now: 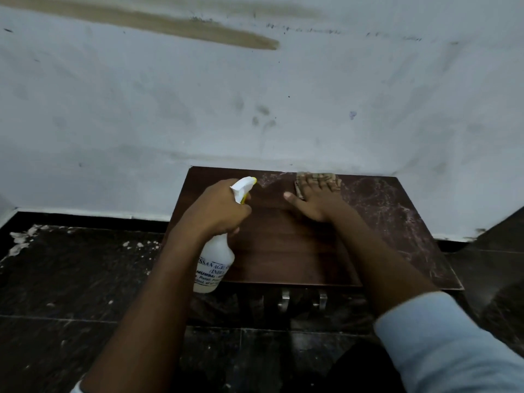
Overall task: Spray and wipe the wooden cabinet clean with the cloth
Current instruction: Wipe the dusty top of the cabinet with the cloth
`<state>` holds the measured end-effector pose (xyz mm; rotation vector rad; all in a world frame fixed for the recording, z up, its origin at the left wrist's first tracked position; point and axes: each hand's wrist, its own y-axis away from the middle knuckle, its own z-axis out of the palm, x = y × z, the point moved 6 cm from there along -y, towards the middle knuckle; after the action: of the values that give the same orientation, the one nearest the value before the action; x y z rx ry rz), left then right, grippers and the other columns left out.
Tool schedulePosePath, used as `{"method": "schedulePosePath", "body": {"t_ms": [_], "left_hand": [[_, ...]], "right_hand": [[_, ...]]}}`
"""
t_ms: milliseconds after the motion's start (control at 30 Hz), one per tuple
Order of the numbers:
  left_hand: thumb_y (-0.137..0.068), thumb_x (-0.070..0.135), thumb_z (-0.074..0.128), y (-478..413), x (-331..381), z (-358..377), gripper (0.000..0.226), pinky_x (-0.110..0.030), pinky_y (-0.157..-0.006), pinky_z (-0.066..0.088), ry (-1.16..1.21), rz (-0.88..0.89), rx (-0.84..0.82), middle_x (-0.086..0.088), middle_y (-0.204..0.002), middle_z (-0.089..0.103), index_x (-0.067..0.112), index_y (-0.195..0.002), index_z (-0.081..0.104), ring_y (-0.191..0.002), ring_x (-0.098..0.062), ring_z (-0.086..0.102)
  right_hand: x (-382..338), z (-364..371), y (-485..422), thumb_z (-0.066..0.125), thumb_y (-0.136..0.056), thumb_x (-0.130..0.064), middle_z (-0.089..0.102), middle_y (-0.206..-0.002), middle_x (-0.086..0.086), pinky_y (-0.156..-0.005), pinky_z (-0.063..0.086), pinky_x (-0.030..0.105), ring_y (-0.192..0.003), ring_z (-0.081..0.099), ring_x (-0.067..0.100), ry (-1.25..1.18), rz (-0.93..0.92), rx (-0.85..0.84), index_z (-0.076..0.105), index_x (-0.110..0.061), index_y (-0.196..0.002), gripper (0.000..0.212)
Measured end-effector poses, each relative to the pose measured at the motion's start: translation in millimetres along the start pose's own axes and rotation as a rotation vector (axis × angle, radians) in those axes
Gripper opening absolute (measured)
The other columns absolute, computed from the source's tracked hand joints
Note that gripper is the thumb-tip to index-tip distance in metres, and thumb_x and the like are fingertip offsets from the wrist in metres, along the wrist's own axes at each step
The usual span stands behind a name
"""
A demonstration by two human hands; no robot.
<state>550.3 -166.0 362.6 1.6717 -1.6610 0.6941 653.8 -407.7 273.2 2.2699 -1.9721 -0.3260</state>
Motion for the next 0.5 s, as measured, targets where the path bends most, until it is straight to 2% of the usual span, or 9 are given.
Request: {"method": "schedulePosePath", "body": {"t_ms": [67, 167, 267, 367, 500], "left_hand": [[-0.087, 0.012, 0.063, -2.9, 0.1, -2.1, 0.016, -0.025, -0.047, 0.051, -0.011, 0.001, 0.011, -0.004, -0.076, 0.07, 0.019, -0.1, 0.065, -0.042, -0.015, 0.066], [-0.084, 0.013, 0.062, -6.6, -0.3, 2.8, 0.014, -0.026, -0.051, 0.052, -0.02, -0.013, 0.006, 0.0, -0.06, 0.068, 0.019, -0.097, 0.064, -0.041, -0.016, 0.067], [-0.083, 0.012, 0.06, -12.5, -3.1, 6.9, 0.013, -0.028, -0.053, 0.054, -0.034, -0.035, -0.015, -0.004, -0.057, 0.068, 0.017, -0.094, 0.063, -0.042, -0.019, 0.067], [-0.081, 0.01, 0.057, -19.5, -7.9, 8.9, 0.014, -0.031, -0.056, 0.054, -0.045, -0.068, -0.045, -0.004, -0.049, 0.065, 0.012, -0.093, 0.063, -0.041, -0.019, 0.064], [-0.078, 0.01, 0.055, -27.4, -6.3, 10.1, 0.017, -0.025, -0.048, 0.049, -0.035, -0.089, -0.016, -0.001, -0.044, 0.064, 0.012, -0.091, 0.065, -0.037, -0.015, 0.061]], "right_hand": [[-23.5, -4.6, -14.5, 0.012, -0.088, -0.088, -0.012, -0.172, 0.004, -0.124, -0.013, 0.051, -0.158, -0.01, 0.032, 0.0, -0.016, -0.007, -0.007, -0.025, -0.165, 0.1], [-53.3, 7.5, -4.2, 0.01, -0.081, -0.091, -0.011, -0.172, 0.001, -0.123, -0.019, 0.046, -0.158, -0.014, 0.026, 0.032, -0.187, 0.005, -0.008, -0.028, -0.164, 0.106], [-43.8, 22.1, 11.4, 0.005, -0.077, -0.092, -0.011, -0.172, -0.004, -0.111, -0.029, 0.035, -0.157, -0.016, 0.02, 0.017, -0.303, 0.019, -0.007, -0.034, -0.164, 0.105], [-13.5, 22.3, 4.9, 0.002, -0.078, -0.091, -0.009, -0.172, -0.005, -0.114, -0.024, 0.037, -0.158, -0.014, 0.021, 0.002, -0.229, 0.042, -0.004, -0.032, -0.164, 0.105], [11.9, 12.0, -21.1, 0.003, -0.078, -0.092, -0.012, -0.172, -0.003, -0.122, -0.015, 0.046, -0.158, -0.013, 0.025, -0.023, -0.069, 0.026, -0.006, -0.031, -0.164, 0.106]]}}
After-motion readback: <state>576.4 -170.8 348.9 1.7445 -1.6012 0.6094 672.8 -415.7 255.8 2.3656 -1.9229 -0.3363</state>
